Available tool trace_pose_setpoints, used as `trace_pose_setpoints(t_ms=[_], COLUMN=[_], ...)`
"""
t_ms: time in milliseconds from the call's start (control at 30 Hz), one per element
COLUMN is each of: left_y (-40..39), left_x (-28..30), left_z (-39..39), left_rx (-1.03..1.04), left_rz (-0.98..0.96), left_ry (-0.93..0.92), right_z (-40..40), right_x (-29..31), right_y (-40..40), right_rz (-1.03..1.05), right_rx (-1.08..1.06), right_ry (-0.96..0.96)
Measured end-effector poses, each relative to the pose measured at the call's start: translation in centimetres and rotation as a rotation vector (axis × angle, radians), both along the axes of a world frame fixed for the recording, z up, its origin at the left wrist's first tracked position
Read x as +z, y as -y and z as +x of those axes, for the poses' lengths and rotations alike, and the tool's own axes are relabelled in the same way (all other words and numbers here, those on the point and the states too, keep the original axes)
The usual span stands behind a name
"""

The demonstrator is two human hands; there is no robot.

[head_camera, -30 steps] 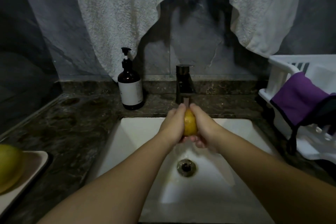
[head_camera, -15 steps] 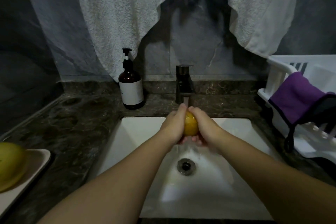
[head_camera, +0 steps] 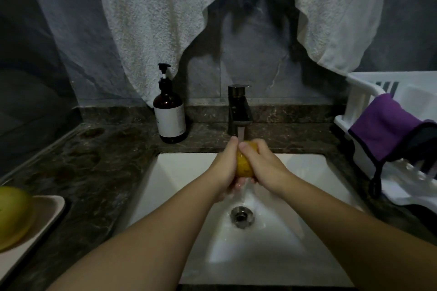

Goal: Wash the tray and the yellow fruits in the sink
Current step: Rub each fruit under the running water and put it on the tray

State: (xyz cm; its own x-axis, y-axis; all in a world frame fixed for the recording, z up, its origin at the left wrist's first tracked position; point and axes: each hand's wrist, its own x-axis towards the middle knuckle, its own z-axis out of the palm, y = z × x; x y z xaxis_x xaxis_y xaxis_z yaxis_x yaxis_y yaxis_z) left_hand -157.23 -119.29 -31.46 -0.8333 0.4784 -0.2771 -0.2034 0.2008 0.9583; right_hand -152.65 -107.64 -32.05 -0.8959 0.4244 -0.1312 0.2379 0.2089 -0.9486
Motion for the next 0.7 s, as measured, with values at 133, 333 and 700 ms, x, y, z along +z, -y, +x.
trace_pose_setpoints(t_ms=[133, 333, 700], left_y=[0.0, 0.1, 1.0], left_x=[-0.3, -0.1, 0.2], left_z=[0.0, 0.1, 0.4], left_rx=[0.038, 0.059, -0.021], left_rz=[-0.049, 0.001, 0.119], left_ry=[-0.095, -0.080, 0.191], right_z=[0.1, -0.1, 0.1], right_x=[0.1, 0.3, 0.2], right_y=[-0.2, 0.0, 0.0], right_rz=[0.009, -0.055, 0.381], right_rx=[0.038, 0.014, 0.086], right_ry=[0.057, 0.103, -0.076])
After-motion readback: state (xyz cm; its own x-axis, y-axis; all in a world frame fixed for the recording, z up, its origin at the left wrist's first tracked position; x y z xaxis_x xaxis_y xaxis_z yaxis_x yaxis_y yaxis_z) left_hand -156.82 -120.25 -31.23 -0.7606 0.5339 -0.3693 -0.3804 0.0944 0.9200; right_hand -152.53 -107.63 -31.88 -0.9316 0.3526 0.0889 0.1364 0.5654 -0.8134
